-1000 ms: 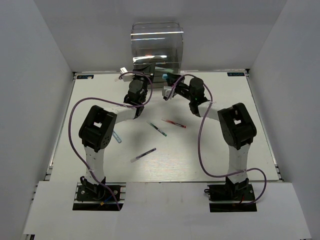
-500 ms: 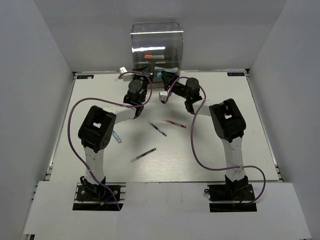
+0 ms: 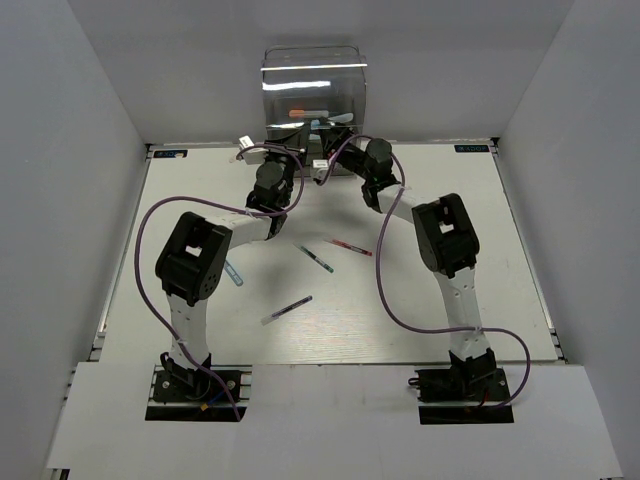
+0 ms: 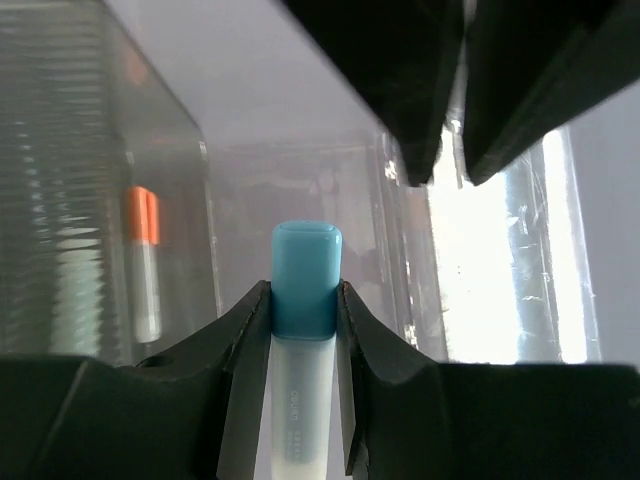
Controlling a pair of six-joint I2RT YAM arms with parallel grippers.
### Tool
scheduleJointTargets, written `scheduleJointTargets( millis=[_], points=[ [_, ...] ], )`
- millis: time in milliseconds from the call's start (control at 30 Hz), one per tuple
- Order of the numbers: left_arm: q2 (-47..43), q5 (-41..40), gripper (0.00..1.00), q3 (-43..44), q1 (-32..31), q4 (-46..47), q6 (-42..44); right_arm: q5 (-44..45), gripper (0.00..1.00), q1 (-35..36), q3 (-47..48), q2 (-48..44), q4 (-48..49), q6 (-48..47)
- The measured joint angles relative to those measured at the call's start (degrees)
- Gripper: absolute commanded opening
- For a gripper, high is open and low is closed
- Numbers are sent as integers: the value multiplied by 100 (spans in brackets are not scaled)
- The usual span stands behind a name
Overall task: Sort the stationery into containers
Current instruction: Place the stationery in the storage box.
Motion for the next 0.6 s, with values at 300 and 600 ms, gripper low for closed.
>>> scheduleJointTargets(
  millis=[300,600],
  points=[
    [-63,11,24,-20,2,120,-37,361,0,4,789,487,-487,330],
    [-160,11,24,-20,2,256,-39,645,0,11,789,586,-927,645]
  ],
)
